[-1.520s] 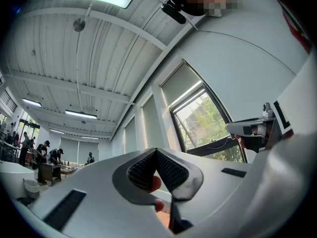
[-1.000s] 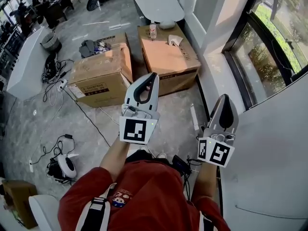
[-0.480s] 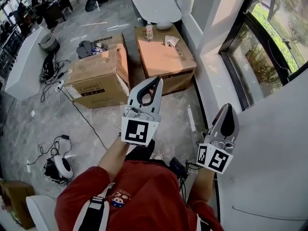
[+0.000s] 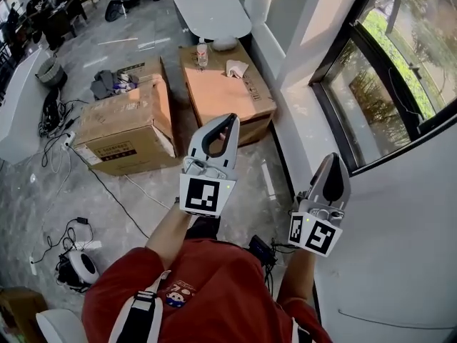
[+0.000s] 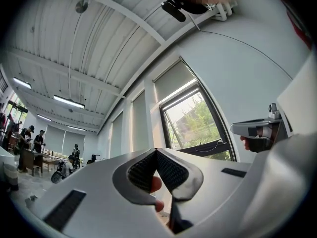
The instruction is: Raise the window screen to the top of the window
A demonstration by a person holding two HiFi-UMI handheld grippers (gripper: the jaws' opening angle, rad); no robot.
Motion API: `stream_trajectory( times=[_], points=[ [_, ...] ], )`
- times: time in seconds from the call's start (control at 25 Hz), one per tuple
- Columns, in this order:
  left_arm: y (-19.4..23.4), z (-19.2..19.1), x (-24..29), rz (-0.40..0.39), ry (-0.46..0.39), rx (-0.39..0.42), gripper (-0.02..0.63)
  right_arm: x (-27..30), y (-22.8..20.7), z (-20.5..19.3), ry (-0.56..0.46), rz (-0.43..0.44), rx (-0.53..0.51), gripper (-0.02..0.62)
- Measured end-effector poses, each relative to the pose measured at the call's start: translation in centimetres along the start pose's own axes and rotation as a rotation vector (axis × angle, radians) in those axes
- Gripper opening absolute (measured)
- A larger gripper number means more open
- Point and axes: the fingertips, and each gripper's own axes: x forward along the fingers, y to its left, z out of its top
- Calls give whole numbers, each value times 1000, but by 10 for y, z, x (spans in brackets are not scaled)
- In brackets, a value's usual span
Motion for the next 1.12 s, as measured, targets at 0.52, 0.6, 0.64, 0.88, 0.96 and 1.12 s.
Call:
stream_trajectory(
  times=[0.52,0.6,0.64,0.88,0.96,1.12],
  points=[
    [71,-33,114,-77,38,-11,5,119,8,-49,71,-78,-28,9],
    [76,-38,125,-105,35,-2,5,130,11,-52,71,-99,-33,9],
    [79,-41,129,-113,34,1,5,135,13,-54,72,-103,-37,9],
    [92,-43,153,-138,9,-24,5,161,26,-60,86,-106,-71,9],
    [96,-44,159,-137,5,-29,5,166,30,-61,87,-106,-77,9],
    [102,-54,173,-129,17,-19,6,175,31,-64,82,-110,-88,9]
  ],
)
